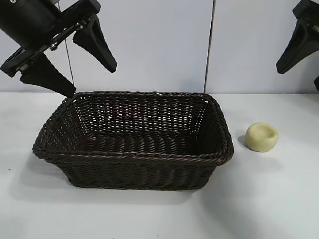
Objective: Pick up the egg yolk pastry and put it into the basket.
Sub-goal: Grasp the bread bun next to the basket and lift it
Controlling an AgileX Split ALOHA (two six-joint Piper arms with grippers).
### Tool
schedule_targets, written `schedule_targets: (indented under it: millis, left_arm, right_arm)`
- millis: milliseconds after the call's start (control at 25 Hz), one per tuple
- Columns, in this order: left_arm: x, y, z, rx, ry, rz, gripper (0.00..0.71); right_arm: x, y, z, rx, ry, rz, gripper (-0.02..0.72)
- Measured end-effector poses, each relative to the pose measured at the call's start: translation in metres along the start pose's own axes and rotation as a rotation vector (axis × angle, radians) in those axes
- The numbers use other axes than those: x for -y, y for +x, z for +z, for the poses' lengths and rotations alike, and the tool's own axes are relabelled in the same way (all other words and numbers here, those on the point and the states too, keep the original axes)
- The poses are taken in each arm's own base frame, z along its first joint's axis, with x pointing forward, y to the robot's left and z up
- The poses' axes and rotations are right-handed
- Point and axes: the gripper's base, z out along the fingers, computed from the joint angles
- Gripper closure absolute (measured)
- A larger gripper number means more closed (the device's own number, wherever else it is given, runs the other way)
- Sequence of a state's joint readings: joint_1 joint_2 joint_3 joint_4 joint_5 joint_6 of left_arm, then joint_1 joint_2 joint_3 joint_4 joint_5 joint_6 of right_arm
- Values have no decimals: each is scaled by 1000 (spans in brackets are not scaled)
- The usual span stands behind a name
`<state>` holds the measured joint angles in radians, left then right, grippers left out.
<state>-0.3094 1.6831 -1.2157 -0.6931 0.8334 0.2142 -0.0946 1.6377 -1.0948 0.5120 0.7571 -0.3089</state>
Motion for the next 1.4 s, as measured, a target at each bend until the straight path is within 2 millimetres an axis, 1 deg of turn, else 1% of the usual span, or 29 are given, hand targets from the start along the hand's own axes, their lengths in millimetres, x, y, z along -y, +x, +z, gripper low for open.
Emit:
schedule_targets:
  millis: [200,400,560,720,1400]
  left_arm:
    - [0,0,0,0,0,0,114]
    - [0,0,0,0,0,0,114]
    - [0,0,0,0,0,0,114]
    - [0,0,0,0,0,0,114]
    - [0,0,0,2,0,1,114]
  right_arm:
    - [14,-4,32,-13,30,54,163]
    - [30,-1,69,-56,62,93,163]
    - [38,-1,85,-38,84,114,163]
    - [39,-2,90,-25,78,110,163]
    - [36,-6,91,14,36,5,163]
